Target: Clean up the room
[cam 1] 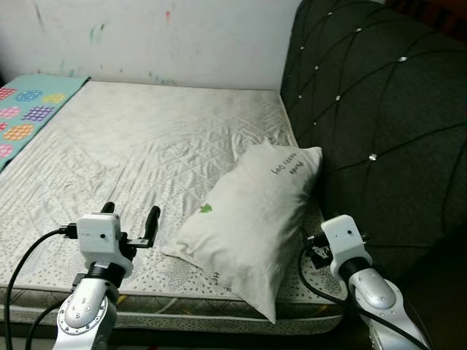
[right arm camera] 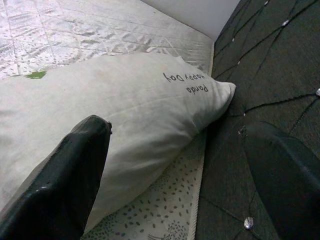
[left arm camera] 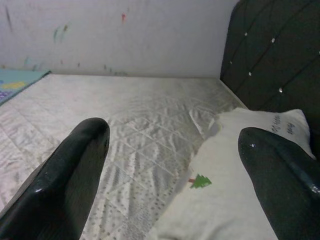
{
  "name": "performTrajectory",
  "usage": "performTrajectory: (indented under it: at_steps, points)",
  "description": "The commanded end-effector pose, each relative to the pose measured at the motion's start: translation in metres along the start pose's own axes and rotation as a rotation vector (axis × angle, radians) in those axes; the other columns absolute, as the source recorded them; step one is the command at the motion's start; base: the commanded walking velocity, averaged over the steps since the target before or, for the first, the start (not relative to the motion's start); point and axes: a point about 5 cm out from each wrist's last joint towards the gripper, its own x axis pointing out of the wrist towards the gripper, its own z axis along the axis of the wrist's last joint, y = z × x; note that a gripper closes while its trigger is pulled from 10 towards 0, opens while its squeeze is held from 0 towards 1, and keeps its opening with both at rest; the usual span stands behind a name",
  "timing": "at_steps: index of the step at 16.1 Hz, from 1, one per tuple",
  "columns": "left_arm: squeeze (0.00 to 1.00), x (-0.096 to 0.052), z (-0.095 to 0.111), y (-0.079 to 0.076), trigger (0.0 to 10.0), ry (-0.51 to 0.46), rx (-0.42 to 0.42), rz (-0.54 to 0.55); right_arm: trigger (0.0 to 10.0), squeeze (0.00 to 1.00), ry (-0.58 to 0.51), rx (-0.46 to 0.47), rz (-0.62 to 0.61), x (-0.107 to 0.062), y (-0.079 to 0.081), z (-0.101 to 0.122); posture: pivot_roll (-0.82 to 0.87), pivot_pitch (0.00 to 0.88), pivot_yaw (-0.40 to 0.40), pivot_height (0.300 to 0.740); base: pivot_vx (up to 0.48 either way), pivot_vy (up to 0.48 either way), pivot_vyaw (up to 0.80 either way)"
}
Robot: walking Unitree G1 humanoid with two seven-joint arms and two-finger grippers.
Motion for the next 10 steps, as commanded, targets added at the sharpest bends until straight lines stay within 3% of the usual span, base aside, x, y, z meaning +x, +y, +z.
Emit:
performTrajectory:
  at_steps: [1,5,10]
  points:
    - [0.00,-0.002,-0.002,-0.001,10.0,0.018,0.010,0.001,10.0,0.00,-0.004,-0.003,-0.003,0.002,-0.001,0.004,-0.10,0.000,-0.042,0.740,0.000,0.000,0.00]
    - [0.00,0.000,-0.005,-0.003,10.0,0.032,0.018,-0.003,10.0,0.00,-0.068,0.017,-0.002,0.010,0.003,0.018,-0.09,0.000,-0.048,0.740,0.000,0.000,-0.12]
    - [0.00,0.005,-0.004,-0.005,10.0,0.022,0.018,-0.005,10.0,0.00,-0.085,0.031,-0.009,0.014,0.003,0.022,-0.09,0.000,-0.042,0.740,0.000,0.000,-0.78]
